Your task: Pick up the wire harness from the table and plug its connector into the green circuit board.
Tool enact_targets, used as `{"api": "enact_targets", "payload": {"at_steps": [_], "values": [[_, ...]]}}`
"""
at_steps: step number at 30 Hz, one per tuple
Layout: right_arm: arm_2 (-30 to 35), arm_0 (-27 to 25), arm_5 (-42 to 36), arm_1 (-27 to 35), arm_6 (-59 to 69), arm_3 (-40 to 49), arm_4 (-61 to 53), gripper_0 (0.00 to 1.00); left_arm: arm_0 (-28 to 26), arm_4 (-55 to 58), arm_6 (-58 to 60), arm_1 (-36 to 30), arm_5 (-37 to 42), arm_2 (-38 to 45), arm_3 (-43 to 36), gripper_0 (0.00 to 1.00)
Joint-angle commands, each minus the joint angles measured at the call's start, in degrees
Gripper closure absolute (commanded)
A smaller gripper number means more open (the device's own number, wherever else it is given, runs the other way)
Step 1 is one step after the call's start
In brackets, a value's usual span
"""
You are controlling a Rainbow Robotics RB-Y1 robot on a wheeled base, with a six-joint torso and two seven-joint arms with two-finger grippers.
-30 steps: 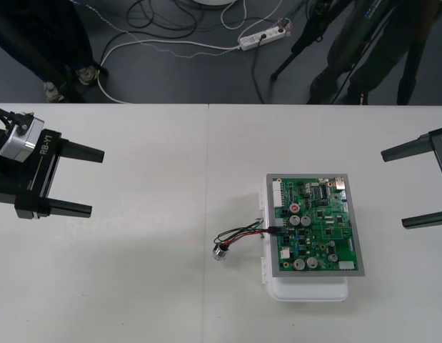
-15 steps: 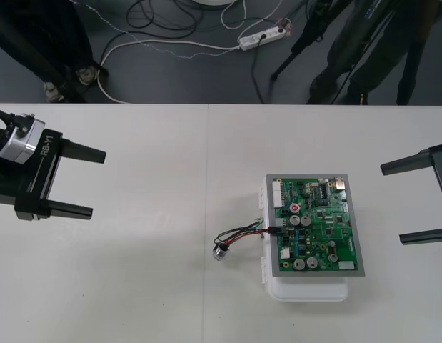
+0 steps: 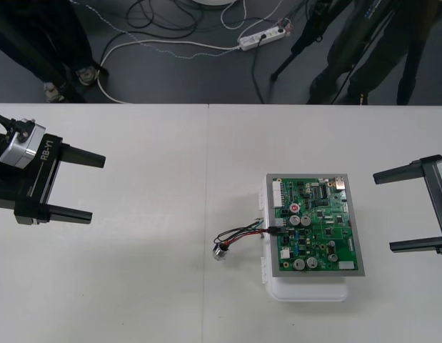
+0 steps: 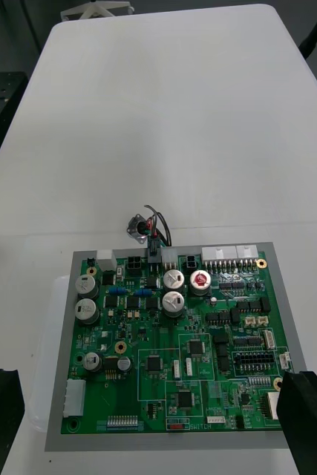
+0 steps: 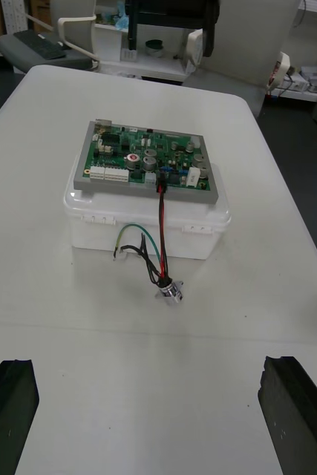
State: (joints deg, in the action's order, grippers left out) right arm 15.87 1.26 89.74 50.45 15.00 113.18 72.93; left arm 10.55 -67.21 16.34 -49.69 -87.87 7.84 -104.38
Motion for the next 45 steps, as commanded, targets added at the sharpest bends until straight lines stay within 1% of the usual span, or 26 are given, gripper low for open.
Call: {"api": "enact_targets", "payload": {"at_steps": [1, 9, 27, 28, 37, 45], "values": [[2.06, -0.82, 0.26, -0.27, 0.12, 3.27, 1.69, 0.0, -0.97, 0.42, -0.43, -2.34, -2.13, 1.56, -1.79, 0.13], [2.15, -0.82, 0.26, 0.08, 1.97, 6.61, 4.51, 0.0, -0.97, 0.42, -0.43, -2.34, -2.13, 1.56, -1.79, 0.13], [2.06, -0.82, 0.26, 0.7, 3.28, 6.96, 6.18, 0.0, -0.97, 0.42, -0.43, -2.34, -2.13, 1.56, -1.79, 0.12], [2.06, -0.82, 0.26, 0.7, 3.2, 7.05, 6.26, 0.0, -2.56, -0.37, -0.35, -0.93, -2.13, 0.6, -1.0, 0.12], [2.06, -0.82, 0.26, 0.7, 3.2, 6.96, 6.44, 0.0, -3.08, -2.83, 0.09, -0.14, -2.13, 0.86, -0.91, 0.12], [2.06, -0.82, 0.26, 0.7, 3.2, 6.96, 6.44, 0.0, -5.98, -2.92, 1.41, -0.14, -2.13, 0.86, -0.91, 0.12]]}}
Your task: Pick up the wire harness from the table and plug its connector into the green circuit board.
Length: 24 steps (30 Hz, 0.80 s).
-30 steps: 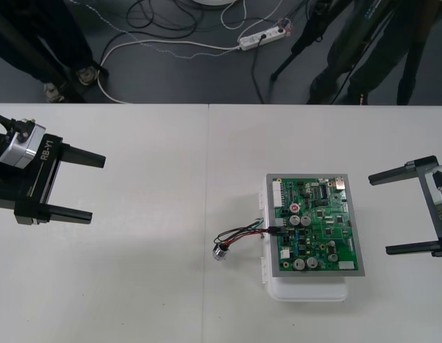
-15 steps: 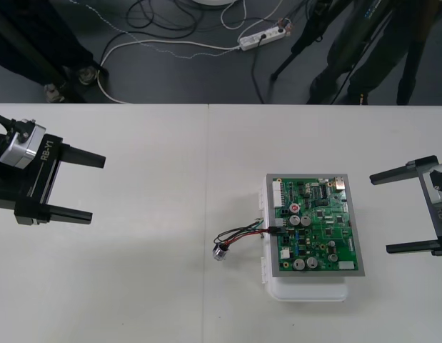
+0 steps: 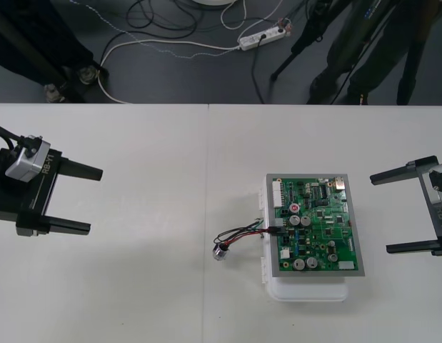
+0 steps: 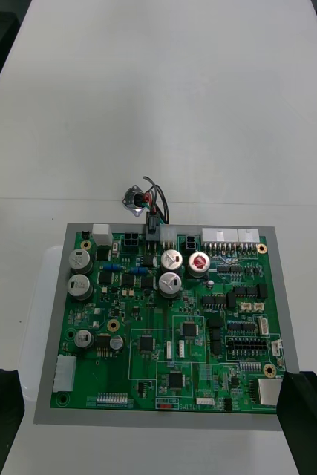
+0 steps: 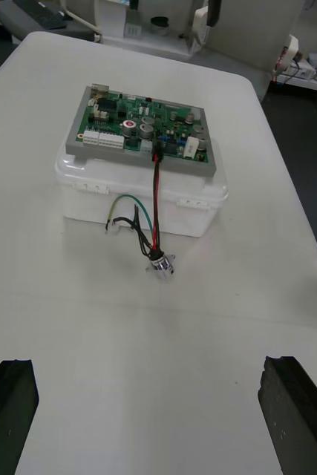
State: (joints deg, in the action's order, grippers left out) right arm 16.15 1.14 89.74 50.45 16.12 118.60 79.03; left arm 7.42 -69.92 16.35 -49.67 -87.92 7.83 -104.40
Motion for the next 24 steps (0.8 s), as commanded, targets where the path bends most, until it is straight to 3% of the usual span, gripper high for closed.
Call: {"api": "enact_targets", "payload": {"at_steps": [1, 9, 24], "values": [[1.78, -0.7, 0.26, 0.7, 2.08, 1.55, 0.34, 0.0, -3.47, -0.21, 1.5, -0.16, -2.08, 0.88, -0.98, 0.12], [1.78, -0.7, 0.26, 0.7, 2.08, 1.55, 0.34, 0.0, -6.89, 1.1, 1.32, -0.07, -2.08, 0.88, -1.33, 0.13], [1.78, -0.7, 0.26, 0.7, 2.08, 1.55, 0.34, 0.0, -7.51, 1.19, 0.97, 0.01, -2.08, 0.88, -1.5, 0.12]]}}
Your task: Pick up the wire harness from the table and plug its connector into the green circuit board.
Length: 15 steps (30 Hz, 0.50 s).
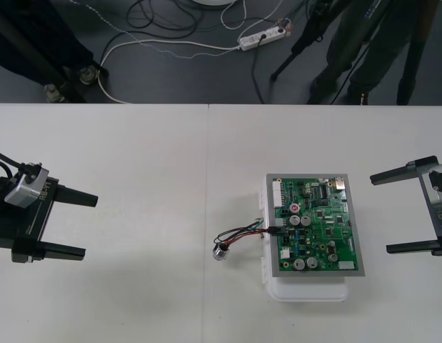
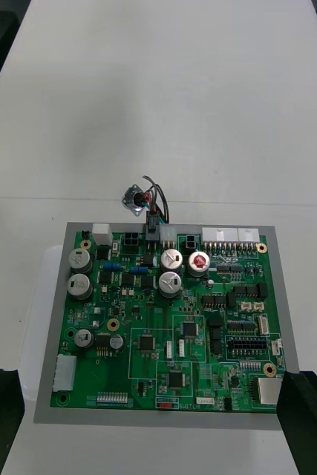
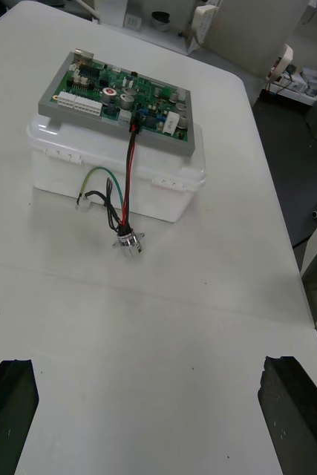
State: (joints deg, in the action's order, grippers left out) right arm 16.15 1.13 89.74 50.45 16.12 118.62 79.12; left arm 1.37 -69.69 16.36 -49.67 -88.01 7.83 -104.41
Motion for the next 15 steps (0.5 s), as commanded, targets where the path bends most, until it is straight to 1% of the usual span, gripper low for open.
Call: {"api": "enact_targets", "payload": {"at_steps": [1, 15], "values": [[1.78, -0.69, 0.26, 0.7, 2.08, 1.53, 0.25, 0.0, -1.55, 0.96, 0.87, -0.07, -1.99, 0.88, -1.49, 0.13], [1.78, -0.69, 0.26, 0.7, 2.08, 1.53, 0.25, 0.0, -1.55, 0.96, 0.87, -0.07, -1.99, 0.88, -1.49, 0.12]]}}
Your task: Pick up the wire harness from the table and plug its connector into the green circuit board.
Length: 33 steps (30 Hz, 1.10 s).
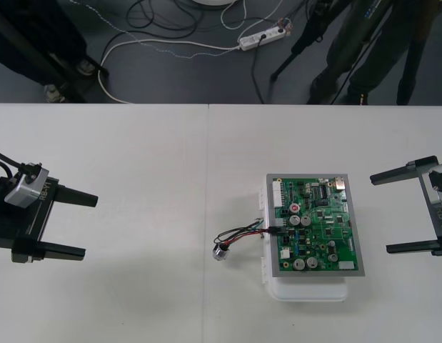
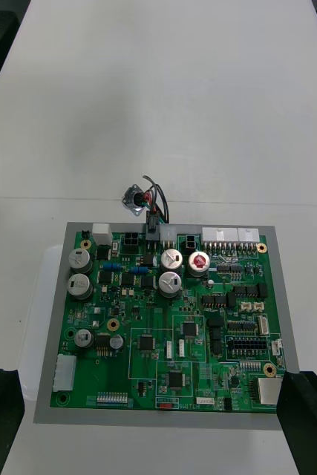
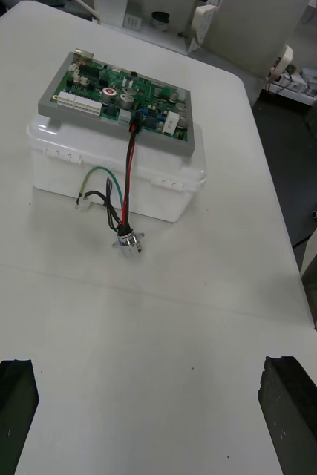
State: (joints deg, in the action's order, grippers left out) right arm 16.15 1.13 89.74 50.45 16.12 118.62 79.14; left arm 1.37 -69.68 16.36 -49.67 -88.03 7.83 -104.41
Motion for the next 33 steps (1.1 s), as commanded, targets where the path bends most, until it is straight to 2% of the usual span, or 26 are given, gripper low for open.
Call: {"api": "enact_targets", "payload": {"at_steps": [1, 33], "values": [[1.78, -0.69, 0.26, 0.7, 2.08, 1.53, 0.23, 0.0, -1.55, 0.95, 0.87, -0.07, -1.97, 0.88, -1.49, 0.12], [1.78, -0.69, 0.26, 0.7, 2.08, 1.53, 0.23, 0.0, -1.55, 0.95, 0.87, -0.07, -1.97, 0.88, -1.49, 0.13]]}}
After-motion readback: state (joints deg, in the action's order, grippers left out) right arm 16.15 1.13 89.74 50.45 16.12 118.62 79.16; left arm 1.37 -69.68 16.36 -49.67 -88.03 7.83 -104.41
